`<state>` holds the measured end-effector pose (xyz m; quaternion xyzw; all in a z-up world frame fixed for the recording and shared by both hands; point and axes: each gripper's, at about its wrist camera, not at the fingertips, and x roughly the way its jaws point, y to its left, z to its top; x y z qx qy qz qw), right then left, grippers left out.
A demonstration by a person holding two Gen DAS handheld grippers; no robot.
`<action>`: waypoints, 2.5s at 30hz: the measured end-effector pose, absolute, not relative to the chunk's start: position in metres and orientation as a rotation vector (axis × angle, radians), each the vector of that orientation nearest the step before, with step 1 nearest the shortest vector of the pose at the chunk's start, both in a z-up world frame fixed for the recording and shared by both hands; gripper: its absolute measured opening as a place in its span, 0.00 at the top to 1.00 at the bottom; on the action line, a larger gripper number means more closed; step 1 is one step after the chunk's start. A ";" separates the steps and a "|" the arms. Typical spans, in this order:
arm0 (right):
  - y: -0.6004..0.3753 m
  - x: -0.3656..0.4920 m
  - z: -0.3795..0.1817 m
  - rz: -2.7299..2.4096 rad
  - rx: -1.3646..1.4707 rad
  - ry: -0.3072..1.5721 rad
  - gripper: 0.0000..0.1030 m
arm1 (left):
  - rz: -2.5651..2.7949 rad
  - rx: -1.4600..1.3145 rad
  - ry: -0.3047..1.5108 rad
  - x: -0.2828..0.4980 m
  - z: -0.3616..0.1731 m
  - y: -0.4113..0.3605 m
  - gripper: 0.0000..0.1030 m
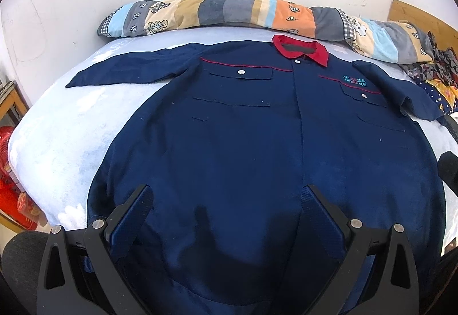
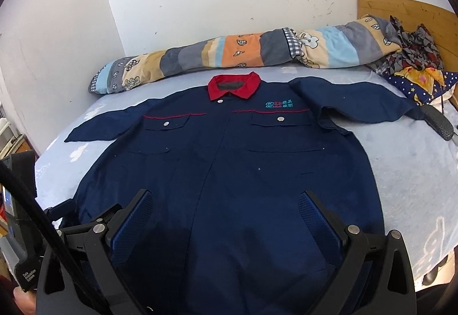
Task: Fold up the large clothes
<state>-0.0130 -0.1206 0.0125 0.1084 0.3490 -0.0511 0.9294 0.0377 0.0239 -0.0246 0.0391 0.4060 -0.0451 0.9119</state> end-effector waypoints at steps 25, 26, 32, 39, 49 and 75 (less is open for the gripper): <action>-0.116 -0.014 0.009 -0.078 0.201 0.715 0.00 | -0.094 0.139 0.805 0.030 -0.025 0.015 0.00; -0.116 -0.014 0.008 -0.078 0.202 0.715 0.00 | -0.093 0.139 0.803 0.030 -0.024 0.015 0.00; -0.116 -0.015 0.007 -0.068 0.223 0.720 0.00 | -0.098 0.139 0.804 0.030 -0.024 0.015 0.00; -0.116 -0.015 0.007 -0.061 0.225 0.719 0.00 | -0.098 0.140 0.801 0.030 -0.025 0.014 0.00; -0.119 -0.014 0.006 -0.058 0.235 0.726 0.00 | -0.096 0.141 0.797 0.027 -0.025 0.012 0.00; -0.116 -0.012 0.005 -0.056 0.248 0.734 0.00 | -0.096 0.143 0.788 0.025 -0.022 0.011 0.00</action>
